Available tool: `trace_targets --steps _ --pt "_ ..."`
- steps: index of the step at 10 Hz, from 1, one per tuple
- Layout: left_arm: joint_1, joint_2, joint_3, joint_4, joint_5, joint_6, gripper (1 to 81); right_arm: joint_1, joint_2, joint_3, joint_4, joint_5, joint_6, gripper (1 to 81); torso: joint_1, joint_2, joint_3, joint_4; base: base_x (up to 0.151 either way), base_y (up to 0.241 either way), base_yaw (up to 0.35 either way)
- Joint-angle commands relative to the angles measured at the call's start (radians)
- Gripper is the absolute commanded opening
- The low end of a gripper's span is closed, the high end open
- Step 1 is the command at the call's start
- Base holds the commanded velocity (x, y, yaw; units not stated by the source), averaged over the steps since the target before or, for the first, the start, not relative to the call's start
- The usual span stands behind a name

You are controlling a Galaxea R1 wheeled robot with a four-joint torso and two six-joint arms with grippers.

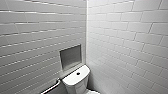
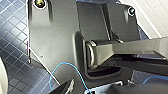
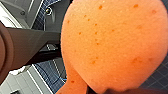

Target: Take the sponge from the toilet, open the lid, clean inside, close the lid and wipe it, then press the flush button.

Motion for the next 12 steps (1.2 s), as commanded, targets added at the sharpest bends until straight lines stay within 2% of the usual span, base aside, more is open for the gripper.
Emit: trace_targets --steps 1,7,12 --pt "-0.046 -0.007 0.01 -0.007 0.052 0.003 81.1 0.032 -0.02 0.015 -0.007 -0.06 -0.003 1.0 0.0 0.0 0.0 0.0 0.123 0.0 0.0" --pt "-0.046 -0.006 0.01 -0.006 0.052 0.003 81.1 0.032 -0.02 0.008 -0.005 -0.06 -0.003 1.0 0.0 0.0 0.0 0.0 0.12 0.0 0.0" --pt "-0.059 -0.035 0.039 -0.006 0.05 0.003 81.1 0.034 -0.055 0.029 -0.002 -0.033 0.008 1.0 0.001 0.001 0.0 0.0 0.0 0.0 0.0"
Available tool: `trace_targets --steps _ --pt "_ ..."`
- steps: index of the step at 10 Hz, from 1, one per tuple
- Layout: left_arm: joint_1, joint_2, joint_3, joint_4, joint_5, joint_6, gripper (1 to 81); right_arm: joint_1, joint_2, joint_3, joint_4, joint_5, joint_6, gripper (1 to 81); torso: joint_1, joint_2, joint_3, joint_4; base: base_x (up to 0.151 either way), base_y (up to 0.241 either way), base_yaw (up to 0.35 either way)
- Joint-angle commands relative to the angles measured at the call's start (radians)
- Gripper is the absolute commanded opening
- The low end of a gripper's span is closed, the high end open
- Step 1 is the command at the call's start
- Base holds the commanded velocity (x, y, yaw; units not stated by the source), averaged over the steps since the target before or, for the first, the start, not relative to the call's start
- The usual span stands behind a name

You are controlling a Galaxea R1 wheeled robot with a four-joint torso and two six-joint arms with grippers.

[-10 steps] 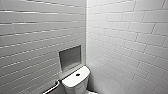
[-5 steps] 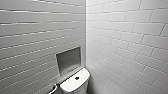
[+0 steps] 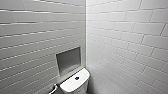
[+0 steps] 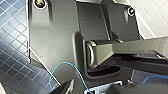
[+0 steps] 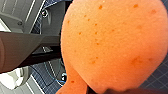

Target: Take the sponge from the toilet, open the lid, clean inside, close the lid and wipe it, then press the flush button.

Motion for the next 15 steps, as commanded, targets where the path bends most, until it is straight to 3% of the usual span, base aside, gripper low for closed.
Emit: trace_targets --steps 1,9,10,13,14,15 --pt "-0.07 -0.05 0.053 -0.007 0.051 0.0 81.1 0.036 -0.034 0.037 -0.002 -0.046 0.004 1.0 0.0 0.0 0.0 0.0 0.0 0.0 0.0" --pt "-0.265 -0.363 0.473 -0.021 0.071 -0.005 81.1 0.035 -0.102 0.154 -0.007 -0.009 0.004 1.0 0.0 0.0 0.0 0.0 0.0 0.0 0.0" --pt "-0.305 -0.403 0.54 -0.022 0.084 -0.005 81.1 0.033 -0.102 0.154 -0.007 -0.009 0.004 1.0 0.0 0.0 -0.05 0.0 0.0 0.0 0.0" --pt "-0.438 -0.507 0.715 -0.036 0.14 -0.04 81.1 0.035 -0.102 0.163 -0.007 -0.007 0.004 1.0 0.0 0.0 -0.101 0.0 0.0 0.0 0.0" --pt "-0.482 -0.538 0.772 -0.053 0.146 -0.044 81.1 0.035 -0.102 0.165 -0.007 -0.007 0.004 1.0 0.0 0.0 -0.179 0.0 0.0 0.0 0.0" --pt "-0.522 -0.564 0.82 -0.07 0.161 -0.044 81.1 0.035 -0.102 0.165 -0.007 -0.007 0.004 1.0 0.0 0.0 -0.146 0.0 0.0 0.0 0.0"
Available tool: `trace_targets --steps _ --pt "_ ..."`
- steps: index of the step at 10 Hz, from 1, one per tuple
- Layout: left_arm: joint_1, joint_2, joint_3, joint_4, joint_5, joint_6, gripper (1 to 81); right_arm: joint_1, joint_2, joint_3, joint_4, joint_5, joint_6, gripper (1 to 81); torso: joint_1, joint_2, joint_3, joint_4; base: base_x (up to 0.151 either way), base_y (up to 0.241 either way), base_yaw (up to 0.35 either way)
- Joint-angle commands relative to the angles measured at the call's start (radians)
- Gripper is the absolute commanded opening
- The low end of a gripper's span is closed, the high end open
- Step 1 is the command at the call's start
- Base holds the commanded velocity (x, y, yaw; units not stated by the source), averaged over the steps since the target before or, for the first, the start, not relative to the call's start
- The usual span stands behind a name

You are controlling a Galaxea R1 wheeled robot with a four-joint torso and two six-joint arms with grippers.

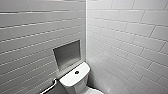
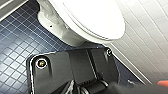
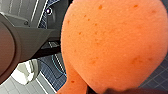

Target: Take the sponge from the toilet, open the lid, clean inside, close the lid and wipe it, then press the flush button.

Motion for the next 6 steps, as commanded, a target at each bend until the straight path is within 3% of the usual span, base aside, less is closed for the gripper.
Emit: trace_targets --steps 1,2,3,6 --pt "-0.198 -0.112 0.163 -0.067 0.112 -0.02 81.1 0.021 -0.025 0.028 -0.007 -0.06 0.003 1.0 0.0 0.0 -0.033 0.0 0.0 0.0 0.0" --pt "-0.249 -0.12 0.185 -0.084 0.168 -0.02 81.1 0.021 -0.025 0.028 -0.007 -0.06 0.003 1.0 0.0 0.0 -0.012 0.0 0.0 0.0 0.0" --pt "-0.3 -0.124 0.2 -0.113 0.214 -0.02 81.1 0.021 -0.025 0.028 -0.007 -0.06 0.003 1.0 0.0 0.001 -0.019 0.0 0.0 0.0 0.0" --pt "-0.439 -0.134 0.222 -0.193 0.23 -0.02 81.1 0.021 -0.025 0.029 -0.007 -0.06 0.003 1.0 0.001 0.001 -0.02 0.0 0.0 0.0 0.0"
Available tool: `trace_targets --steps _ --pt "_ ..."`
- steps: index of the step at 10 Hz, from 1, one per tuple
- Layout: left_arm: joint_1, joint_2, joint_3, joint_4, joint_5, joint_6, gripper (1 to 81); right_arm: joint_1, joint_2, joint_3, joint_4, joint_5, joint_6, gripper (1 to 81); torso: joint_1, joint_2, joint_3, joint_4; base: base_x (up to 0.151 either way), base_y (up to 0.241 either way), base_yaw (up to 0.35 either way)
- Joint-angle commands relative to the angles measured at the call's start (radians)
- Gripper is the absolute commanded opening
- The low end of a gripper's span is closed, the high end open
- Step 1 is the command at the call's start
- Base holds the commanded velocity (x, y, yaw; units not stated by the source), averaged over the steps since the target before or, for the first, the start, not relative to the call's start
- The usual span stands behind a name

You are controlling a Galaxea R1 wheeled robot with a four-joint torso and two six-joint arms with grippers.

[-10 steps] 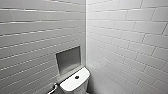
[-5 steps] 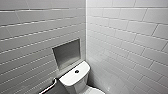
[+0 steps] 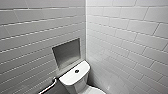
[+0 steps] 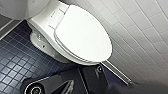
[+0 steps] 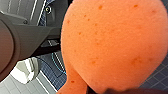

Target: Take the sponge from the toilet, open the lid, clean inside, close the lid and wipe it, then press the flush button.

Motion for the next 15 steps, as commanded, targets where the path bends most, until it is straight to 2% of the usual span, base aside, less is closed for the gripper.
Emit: trace_targets --steps 1,4,6,8,11,12,14,15 --pt "-0.227 -0.043 0.057 -0.117 0.106 -0.002 81.1 0.018 -0.023 0.028 -0.007 -0.066 0.003 1.0 0.0 0.0 0.0 0.0 0.0 0.0 0.0" --pt "-0.353 -0.034 0.057 -0.18 0.112 -0.002 81.1 0.018 -0.02 0.028 -0.01 -0.064 0.003 1.0 0.0 0.0 0.0 0.0 0.0 0.0 0.0" --pt "-0.41 -0.024 0.052 -0.193 0.084 -0.002 81.1 0.019 -0.019 0.027 -0.012 -0.064 0.003 1.0 0.001 0.001 0.0 0.0 0.0 0.0 0.0" --pt "-0.465 -0.017 0.044 -0.199 0.029 -0.034 81.1 0.018 -0.019 0.025 -0.01 -0.064 0.003 1.0 0.001 0.002 -0.001 0.0 0.0 0.0 0.0" --pt "-0.539 0.025 -0.017 -0.199 0.03 -0.086 81.1 0.013 -0.017 0.03 -0.005 -0.028 0.003 1.0 0.001 0.002 -0.001 0.0 0.0 0.0 0.0" --pt "-0.563 0.04 -0.029 -0.199 0.03 -0.097 81.1 0.013 -0.017 0.031 -0.007 -0.027 0.003 1.0 0.001 0.002 -0.031 0.0 0.0 0.0 0.0" --pt "-0.611 0.08 -0.084 -0.199 0.041 -0.12 81.1 0.013 -0.017 0.033 -0.007 -0.026 0.003 1.0 0.001 0.002 -0.057 0.0 0.0 0.0 0.0" --pt "-0.638 0.104 -0.12 -0.203 0.049 -0.123 81.1 0.012 -0.017 0.034 -0.007 -0.026 0.003 1.0 0.001 0.002 -0.085 0.0 0.0 0.0 0.0"
